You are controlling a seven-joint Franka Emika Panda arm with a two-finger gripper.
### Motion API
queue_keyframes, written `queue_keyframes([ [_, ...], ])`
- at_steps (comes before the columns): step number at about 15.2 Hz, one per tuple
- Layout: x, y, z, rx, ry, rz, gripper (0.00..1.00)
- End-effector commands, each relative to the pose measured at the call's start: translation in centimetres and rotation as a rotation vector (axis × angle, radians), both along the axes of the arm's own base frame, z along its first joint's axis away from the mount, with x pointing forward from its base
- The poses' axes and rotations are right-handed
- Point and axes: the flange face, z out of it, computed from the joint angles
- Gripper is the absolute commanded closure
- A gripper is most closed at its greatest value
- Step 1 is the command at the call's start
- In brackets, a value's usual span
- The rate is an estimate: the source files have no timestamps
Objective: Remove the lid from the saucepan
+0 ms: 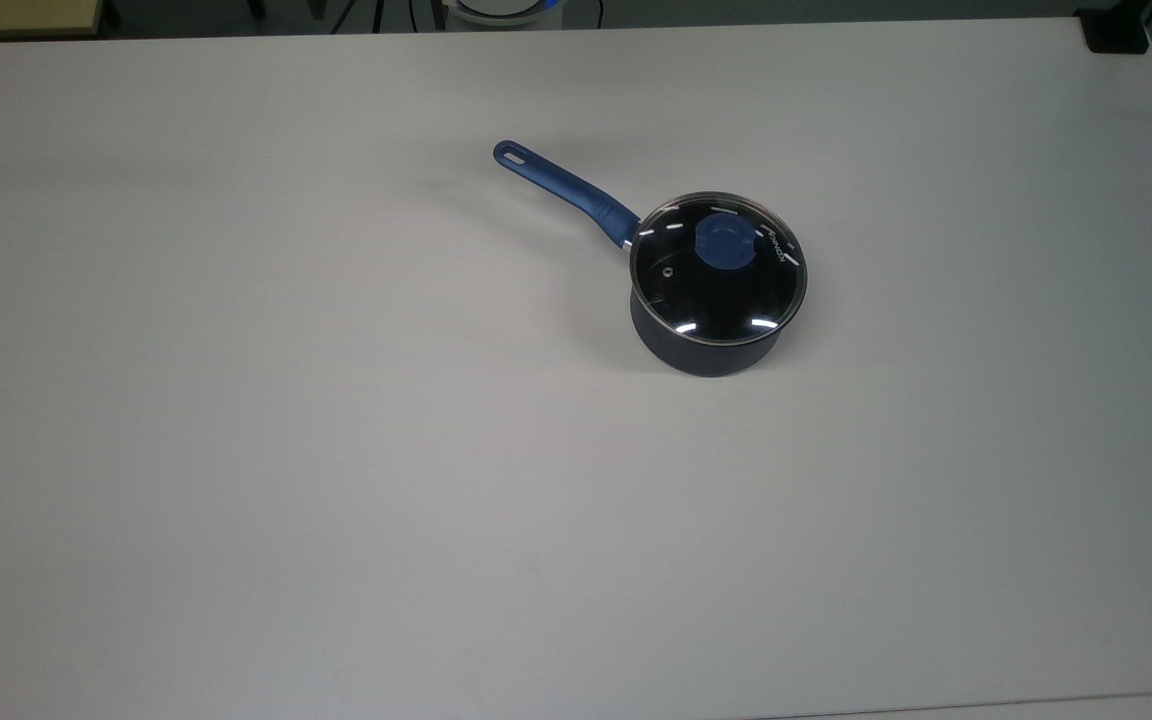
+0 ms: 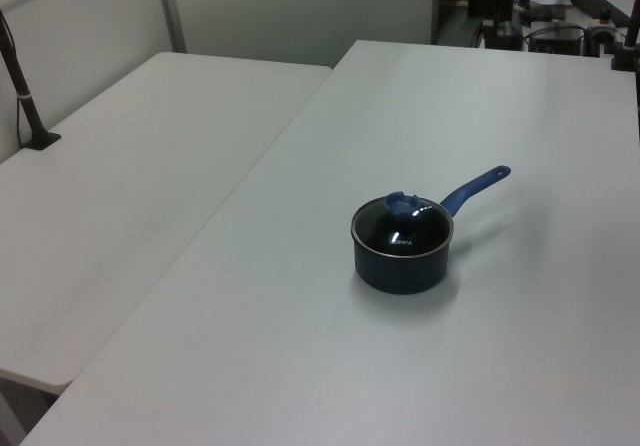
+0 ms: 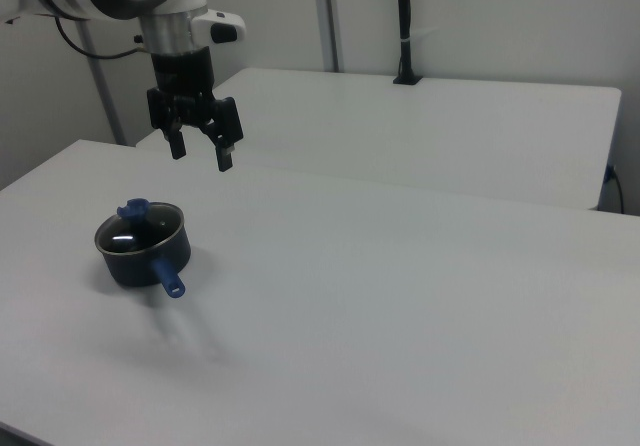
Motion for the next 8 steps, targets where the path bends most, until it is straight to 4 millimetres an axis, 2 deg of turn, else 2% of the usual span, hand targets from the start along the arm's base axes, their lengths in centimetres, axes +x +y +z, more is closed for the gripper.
queue_keyframes([
  [1, -1.48, -0.81, 0.47, -0.012, 0.014, 0.009, 0.00],
  [8, -1.43, -0.83, 0.53, -0.005, 0.012, 0.014, 0.00],
])
